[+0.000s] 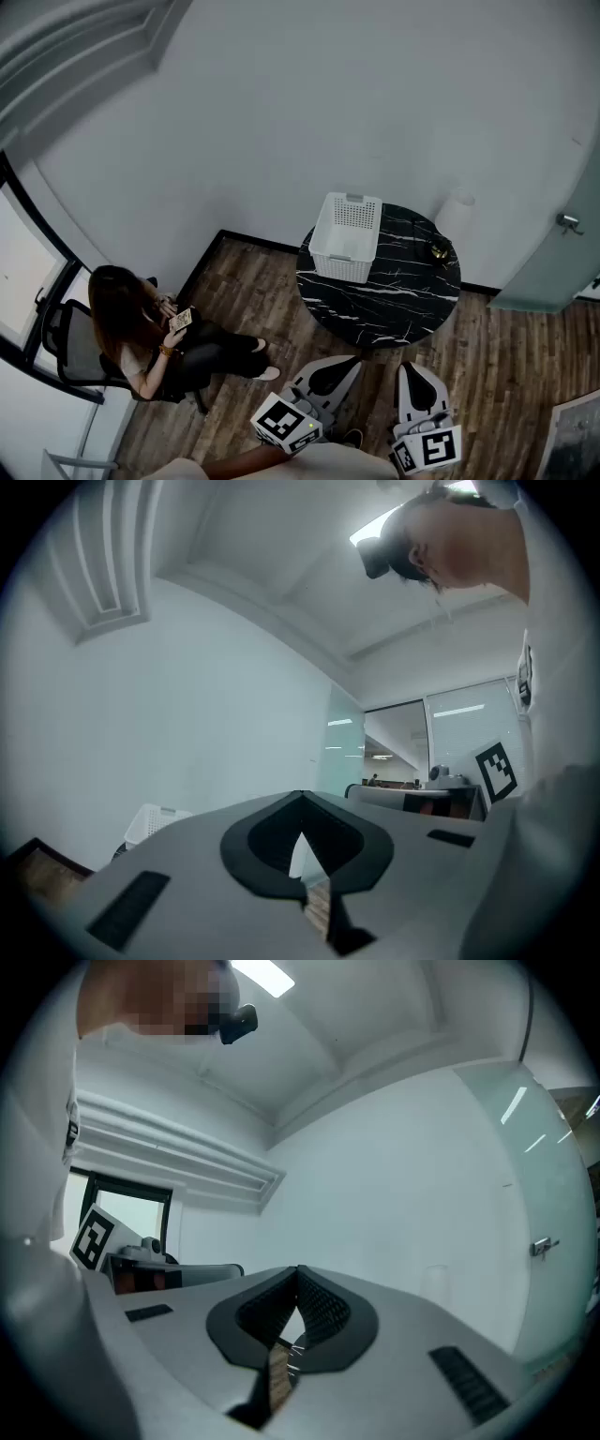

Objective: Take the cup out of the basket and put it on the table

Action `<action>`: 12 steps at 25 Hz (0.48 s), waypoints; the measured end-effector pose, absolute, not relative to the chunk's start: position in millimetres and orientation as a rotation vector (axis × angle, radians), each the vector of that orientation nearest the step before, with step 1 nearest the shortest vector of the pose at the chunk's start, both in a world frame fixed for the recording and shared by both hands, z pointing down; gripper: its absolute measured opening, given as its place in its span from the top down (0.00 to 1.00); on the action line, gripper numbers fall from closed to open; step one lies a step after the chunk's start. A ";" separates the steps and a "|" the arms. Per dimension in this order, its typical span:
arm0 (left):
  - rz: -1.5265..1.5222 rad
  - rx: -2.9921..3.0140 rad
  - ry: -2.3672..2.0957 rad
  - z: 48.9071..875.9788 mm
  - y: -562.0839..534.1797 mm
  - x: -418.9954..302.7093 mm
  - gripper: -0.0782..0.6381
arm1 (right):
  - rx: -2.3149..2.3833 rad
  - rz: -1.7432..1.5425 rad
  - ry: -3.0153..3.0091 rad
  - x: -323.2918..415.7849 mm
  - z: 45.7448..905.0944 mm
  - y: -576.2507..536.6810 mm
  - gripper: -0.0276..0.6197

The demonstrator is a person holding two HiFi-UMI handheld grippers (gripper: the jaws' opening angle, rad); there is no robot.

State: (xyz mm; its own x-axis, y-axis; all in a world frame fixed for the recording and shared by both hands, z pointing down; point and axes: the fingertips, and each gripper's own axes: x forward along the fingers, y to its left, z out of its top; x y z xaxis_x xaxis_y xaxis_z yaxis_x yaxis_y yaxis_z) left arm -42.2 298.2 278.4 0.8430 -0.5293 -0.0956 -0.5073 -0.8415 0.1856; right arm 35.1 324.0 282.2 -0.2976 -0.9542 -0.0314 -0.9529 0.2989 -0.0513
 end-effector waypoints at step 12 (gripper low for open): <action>-0.209 2.870 -0.817 276.7 294.4 -35.3 0.88 | -1.795 -0.060 2.470 42.9 279.0 320.0 0.95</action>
